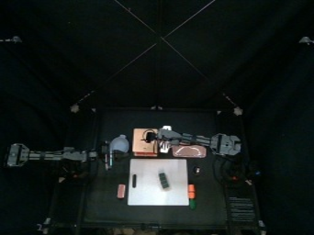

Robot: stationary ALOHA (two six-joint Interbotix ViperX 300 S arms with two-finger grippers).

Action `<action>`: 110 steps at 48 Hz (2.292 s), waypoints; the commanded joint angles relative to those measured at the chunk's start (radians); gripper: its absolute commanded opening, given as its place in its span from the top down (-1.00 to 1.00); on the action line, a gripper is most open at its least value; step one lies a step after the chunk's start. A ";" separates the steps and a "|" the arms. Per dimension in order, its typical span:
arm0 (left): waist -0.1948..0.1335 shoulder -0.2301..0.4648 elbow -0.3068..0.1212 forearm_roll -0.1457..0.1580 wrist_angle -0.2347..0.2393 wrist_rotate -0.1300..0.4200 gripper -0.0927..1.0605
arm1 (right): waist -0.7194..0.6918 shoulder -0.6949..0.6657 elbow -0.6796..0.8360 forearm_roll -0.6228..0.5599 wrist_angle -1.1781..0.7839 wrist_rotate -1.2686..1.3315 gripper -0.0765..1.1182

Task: Place sushi on board then cut the sushi with the knife then place the pieces on the plate
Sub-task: Grasp knife edge with left hand

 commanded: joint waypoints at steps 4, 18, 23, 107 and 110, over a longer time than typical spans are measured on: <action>0.003 0.003 -0.012 -0.002 -0.006 0.003 0.76 | 0.003 -0.037 -0.011 -0.005 0.000 -0.002 0.21; 0.003 0.003 -0.012 -0.002 -0.006 0.003 0.76 | 0.002 -0.058 -0.020 0.009 0.021 -0.002 0.24; 0.003 0.003 -0.012 -0.002 -0.006 0.002 0.76 | 0.002 -0.067 -0.020 0.005 0.023 0.000 0.24; 0.012 0.000 -0.048 -0.002 -0.029 0.003 0.76 | -0.034 -0.407 -0.023 0.000 0.054 0.014 0.25; 0.012 -0.002 -0.052 0.000 -0.037 0.003 0.76 | -0.031 -0.440 -0.014 -0.005 0.054 0.018 0.25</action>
